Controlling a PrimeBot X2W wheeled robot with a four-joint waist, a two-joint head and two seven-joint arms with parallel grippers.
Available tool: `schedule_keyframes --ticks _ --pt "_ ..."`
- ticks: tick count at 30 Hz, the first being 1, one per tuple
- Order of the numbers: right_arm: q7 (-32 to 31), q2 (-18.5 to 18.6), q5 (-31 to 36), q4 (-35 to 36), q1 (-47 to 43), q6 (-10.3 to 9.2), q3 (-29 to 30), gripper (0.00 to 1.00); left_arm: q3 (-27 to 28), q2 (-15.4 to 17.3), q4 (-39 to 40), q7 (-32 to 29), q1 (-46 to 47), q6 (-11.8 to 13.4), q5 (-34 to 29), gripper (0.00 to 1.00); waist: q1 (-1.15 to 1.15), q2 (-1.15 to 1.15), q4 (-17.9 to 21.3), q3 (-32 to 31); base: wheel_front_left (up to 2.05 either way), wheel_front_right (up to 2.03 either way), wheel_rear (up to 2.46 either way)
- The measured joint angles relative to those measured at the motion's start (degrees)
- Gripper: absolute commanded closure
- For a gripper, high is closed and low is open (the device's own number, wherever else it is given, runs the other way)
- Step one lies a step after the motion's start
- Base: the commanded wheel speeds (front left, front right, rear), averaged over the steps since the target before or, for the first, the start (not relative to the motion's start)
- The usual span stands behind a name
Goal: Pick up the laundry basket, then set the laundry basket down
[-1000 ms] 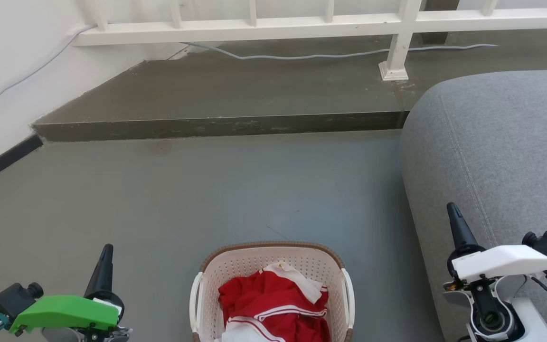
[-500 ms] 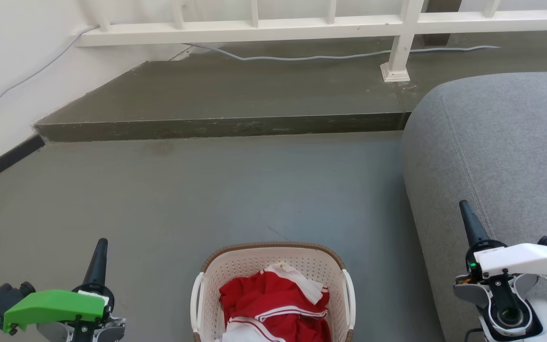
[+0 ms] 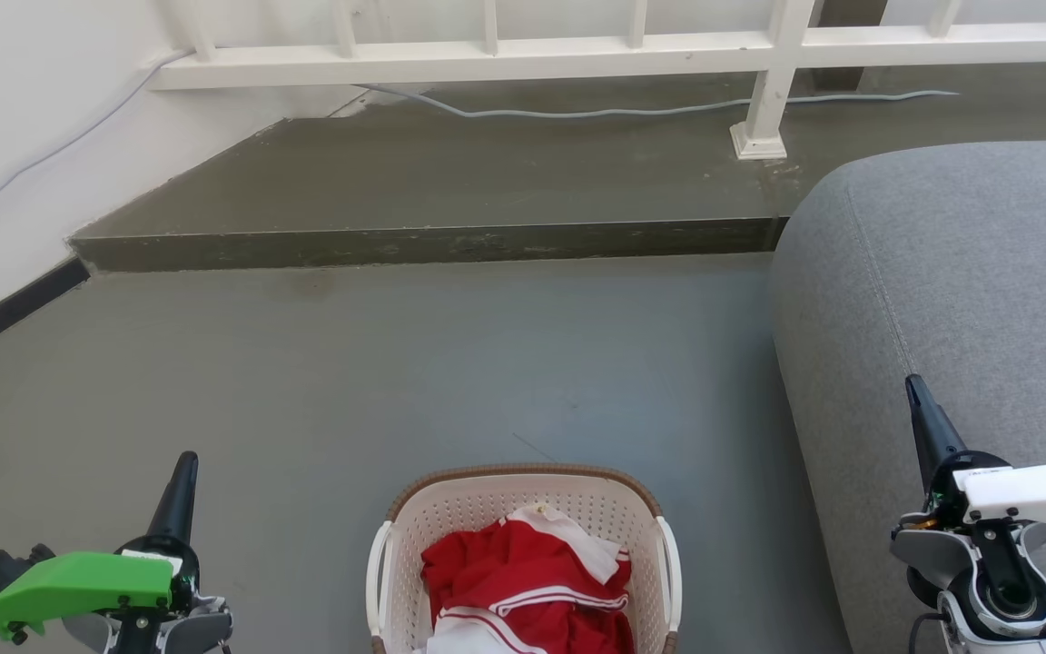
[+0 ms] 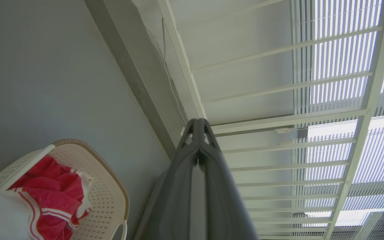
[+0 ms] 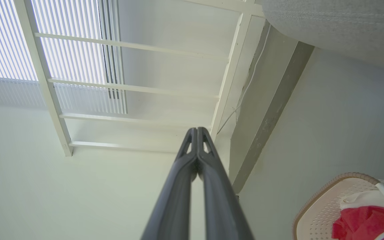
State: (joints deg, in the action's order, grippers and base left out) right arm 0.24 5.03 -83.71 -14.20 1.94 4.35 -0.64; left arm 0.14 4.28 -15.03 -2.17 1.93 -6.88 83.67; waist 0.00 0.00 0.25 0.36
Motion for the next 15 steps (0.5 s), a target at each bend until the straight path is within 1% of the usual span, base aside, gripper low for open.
schedule_keyframes --ticks 15 --pt "-2.5 0.1 -11.3 -0.6 0.6 1.96 3.3 1.0 2.5 -1.2 -0.8 -2.7 0.7 -0.1 8.7 1.0 0.0 0.0 -0.3 -0.2 0.0 0.0 0.0"
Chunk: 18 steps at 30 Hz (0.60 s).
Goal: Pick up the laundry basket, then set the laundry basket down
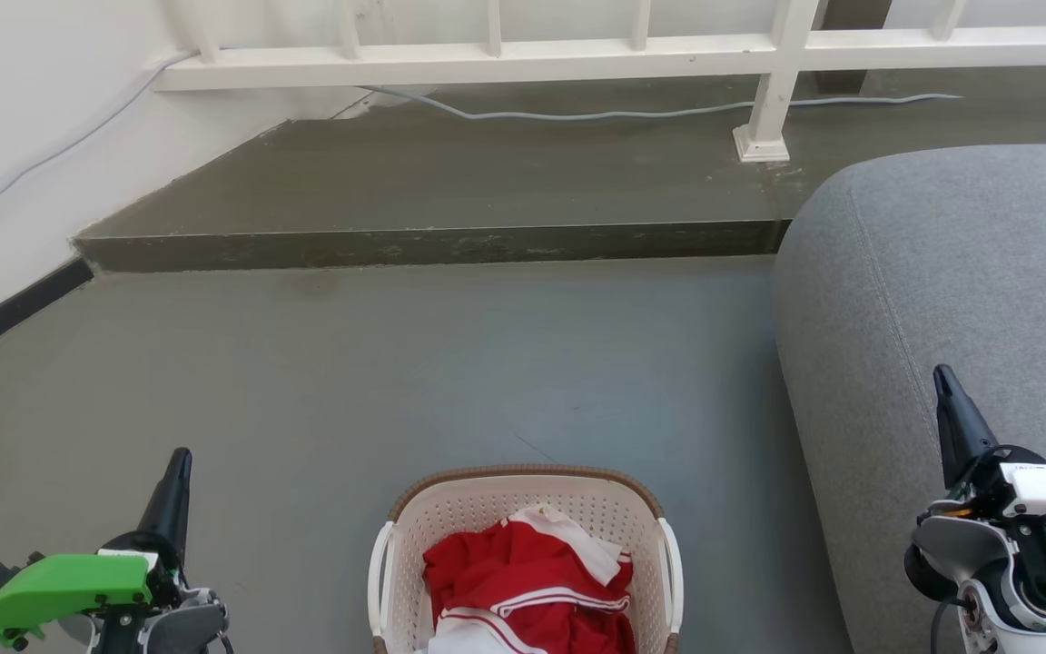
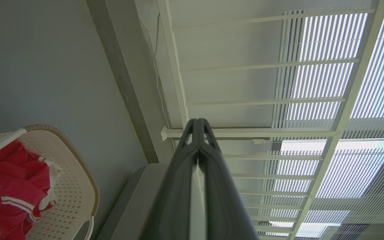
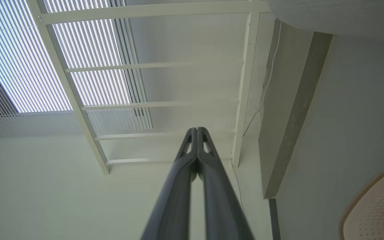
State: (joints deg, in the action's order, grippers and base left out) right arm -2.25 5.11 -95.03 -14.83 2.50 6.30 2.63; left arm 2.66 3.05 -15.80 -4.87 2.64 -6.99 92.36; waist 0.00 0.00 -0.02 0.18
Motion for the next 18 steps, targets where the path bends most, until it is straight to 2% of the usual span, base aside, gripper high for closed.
schedule_keyframes --ticks 18 --pt "-0.1 0.0 -0.5 -0.5 0.5 0.24 0.3 1.0 0.5 0.0 0.0 -0.2 0.7 0.0 0.5 1.0 0.0 0.0 0.0 0.0 0.0 0.0 0.0"
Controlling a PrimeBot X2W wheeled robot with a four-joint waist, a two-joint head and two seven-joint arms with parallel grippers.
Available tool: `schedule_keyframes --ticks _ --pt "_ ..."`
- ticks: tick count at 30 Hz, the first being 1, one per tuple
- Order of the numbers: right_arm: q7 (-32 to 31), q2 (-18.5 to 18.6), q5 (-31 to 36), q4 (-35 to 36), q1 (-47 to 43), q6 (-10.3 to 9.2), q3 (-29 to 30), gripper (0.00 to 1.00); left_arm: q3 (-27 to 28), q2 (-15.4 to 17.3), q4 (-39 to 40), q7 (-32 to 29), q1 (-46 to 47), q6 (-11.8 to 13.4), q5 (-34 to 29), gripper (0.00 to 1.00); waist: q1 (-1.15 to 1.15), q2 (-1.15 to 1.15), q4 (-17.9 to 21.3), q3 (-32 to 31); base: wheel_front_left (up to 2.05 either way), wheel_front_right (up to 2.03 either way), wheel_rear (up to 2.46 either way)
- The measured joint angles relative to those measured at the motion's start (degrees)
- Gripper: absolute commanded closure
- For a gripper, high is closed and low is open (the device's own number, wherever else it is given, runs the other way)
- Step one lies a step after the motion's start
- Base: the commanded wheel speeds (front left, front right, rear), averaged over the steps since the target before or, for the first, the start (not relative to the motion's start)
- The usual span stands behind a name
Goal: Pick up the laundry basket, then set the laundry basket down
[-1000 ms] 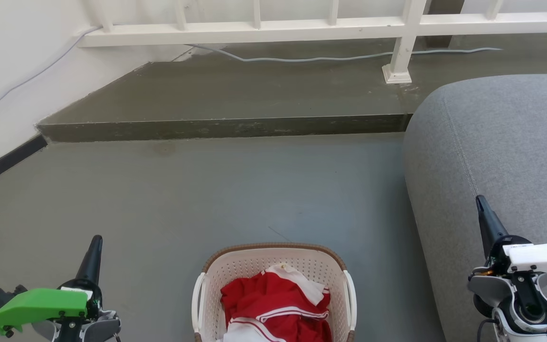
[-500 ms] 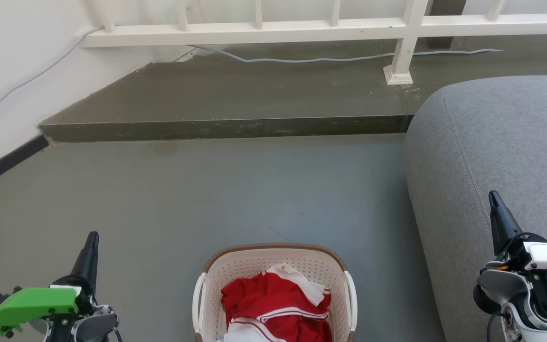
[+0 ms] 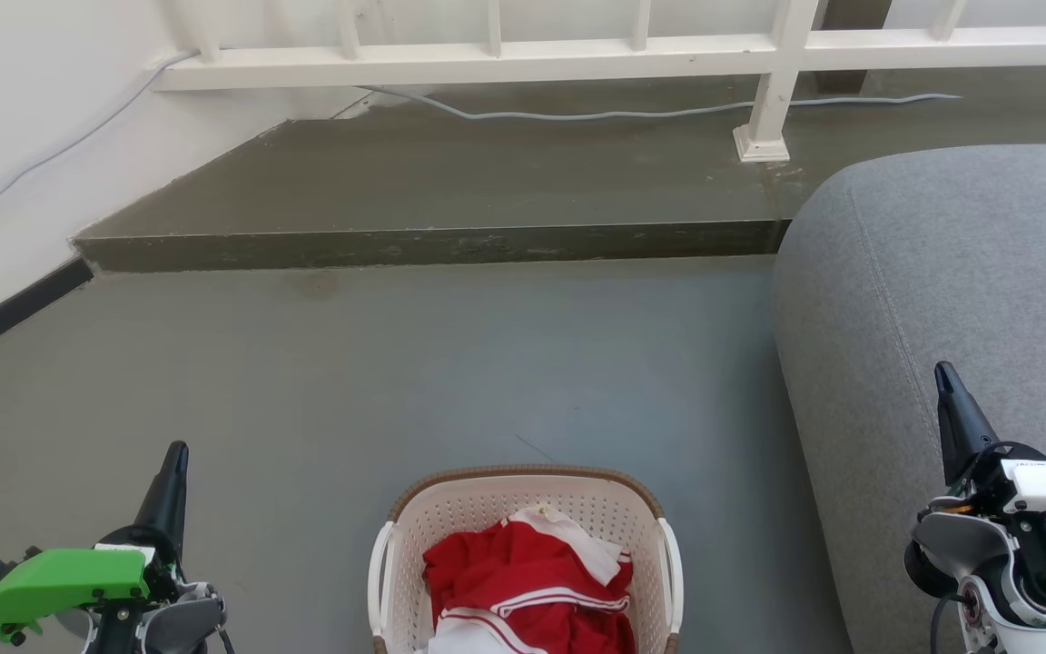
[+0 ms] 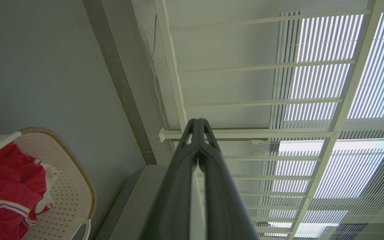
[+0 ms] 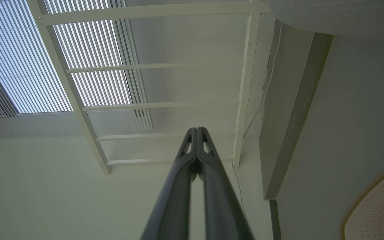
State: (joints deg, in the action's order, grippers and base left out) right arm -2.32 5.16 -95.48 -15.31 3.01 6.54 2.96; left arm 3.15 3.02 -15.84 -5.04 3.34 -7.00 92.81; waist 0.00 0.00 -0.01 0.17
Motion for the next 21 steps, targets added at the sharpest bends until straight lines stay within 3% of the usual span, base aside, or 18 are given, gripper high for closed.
schedule_keyframes --ticks 21 --pt "0.0 0.0 0.0 -0.3 0.1 0.01 0.1 1.0 0.1 0.0 0.0 0.0 0.1 0.0 0.0 1.0 0.0 0.0 0.0 0.0 0.0 0.0 0.0"
